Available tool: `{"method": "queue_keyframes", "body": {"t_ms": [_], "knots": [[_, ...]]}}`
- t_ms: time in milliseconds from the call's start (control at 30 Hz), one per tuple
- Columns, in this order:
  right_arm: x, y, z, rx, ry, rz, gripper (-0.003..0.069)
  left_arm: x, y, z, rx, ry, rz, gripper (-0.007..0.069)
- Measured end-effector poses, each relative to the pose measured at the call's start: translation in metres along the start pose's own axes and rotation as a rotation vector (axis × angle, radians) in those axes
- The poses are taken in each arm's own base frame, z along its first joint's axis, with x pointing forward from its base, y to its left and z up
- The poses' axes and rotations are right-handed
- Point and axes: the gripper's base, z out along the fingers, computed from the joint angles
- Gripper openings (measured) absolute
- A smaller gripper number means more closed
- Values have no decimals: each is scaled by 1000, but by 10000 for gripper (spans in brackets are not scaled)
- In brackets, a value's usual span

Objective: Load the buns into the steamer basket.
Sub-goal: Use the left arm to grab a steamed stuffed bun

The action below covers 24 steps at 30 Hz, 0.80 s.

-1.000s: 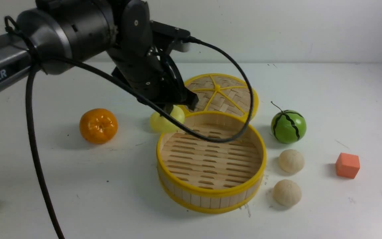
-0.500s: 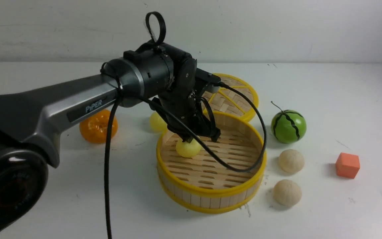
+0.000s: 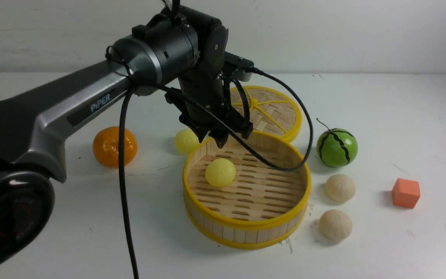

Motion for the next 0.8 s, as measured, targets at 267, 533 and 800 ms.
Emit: {"method": "queue_keyframes", "body": {"t_ms": [267, 533, 800], "knots": [[0, 0, 0, 0, 0, 0, 241, -9, 74, 14, 77, -149, -119, 69], [0, 0, 0, 0, 0, 0, 241, -5, 78, 77, 80, -161, -125, 223], [0, 0, 0, 0, 0, 0, 241, -10, 83, 92, 36, -222, -148, 279]]}}
